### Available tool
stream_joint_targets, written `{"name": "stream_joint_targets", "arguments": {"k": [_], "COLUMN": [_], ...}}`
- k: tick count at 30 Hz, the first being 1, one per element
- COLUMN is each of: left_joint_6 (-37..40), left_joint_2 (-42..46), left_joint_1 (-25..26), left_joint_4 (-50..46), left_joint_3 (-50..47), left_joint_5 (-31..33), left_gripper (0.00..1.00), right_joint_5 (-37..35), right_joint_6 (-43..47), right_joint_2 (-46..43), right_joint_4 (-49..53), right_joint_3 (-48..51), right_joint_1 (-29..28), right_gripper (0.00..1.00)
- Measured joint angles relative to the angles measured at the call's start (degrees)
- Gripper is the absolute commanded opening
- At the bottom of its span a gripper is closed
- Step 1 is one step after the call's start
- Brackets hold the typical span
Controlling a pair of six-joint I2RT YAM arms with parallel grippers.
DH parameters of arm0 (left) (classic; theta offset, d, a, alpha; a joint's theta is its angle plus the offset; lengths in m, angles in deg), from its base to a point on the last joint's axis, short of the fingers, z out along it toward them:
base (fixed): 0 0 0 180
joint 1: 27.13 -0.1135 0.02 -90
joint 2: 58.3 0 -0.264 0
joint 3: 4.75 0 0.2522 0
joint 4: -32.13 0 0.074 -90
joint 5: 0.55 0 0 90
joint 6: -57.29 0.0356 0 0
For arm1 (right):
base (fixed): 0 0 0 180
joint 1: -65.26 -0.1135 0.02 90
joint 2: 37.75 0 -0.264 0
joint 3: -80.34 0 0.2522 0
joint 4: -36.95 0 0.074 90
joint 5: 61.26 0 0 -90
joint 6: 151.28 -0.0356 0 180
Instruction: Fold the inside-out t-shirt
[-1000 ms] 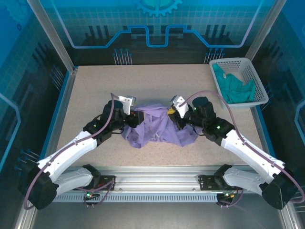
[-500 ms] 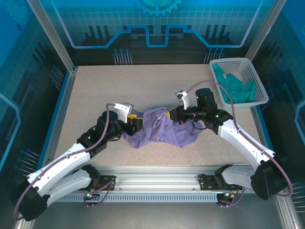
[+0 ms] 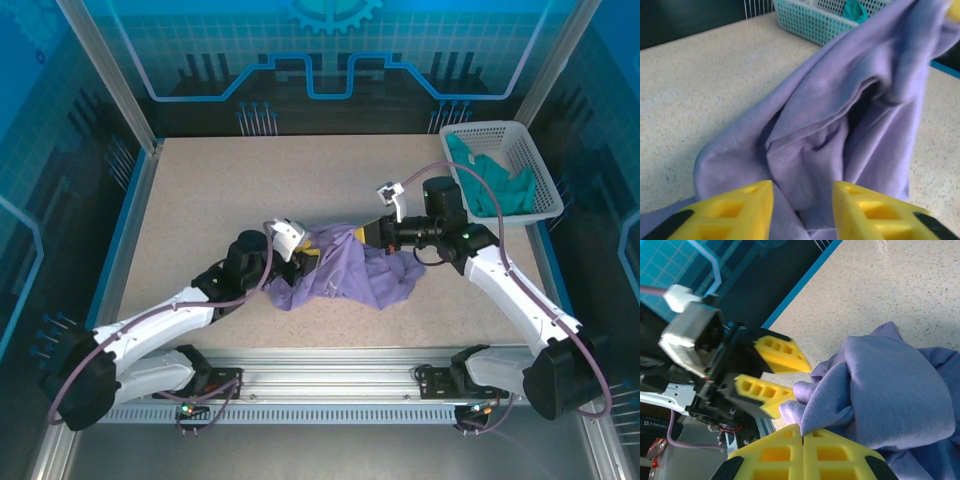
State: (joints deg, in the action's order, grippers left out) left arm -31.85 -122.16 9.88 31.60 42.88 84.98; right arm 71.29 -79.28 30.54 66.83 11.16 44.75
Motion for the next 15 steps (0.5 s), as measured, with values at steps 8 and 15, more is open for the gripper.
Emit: {"name": "stream_joint_targets", "arguments": {"k": [8,15], "left_joint_6": [-5.84,-9.46], "left_joint_2": [-6.86,-13.2], "left_joint_1": [-4.31,-6.45], "left_joint_4": [2.08,5.6], "left_joint_3": [2.1,4.94], "left_joint_5": [-8.07,-14.1], "left_gripper": [0.37,0.38], "right_joint_5": [0.98,1.22], "right_joint_6": [0.26,0.24], "right_joint_2": [-0.24,-0.63], "right_joint_4": [0.17,0.15], "right_joint_3": [-0.02,0.0], "right_joint_1": [0.72,0.72], "right_gripper": [0.0,0.0]}}
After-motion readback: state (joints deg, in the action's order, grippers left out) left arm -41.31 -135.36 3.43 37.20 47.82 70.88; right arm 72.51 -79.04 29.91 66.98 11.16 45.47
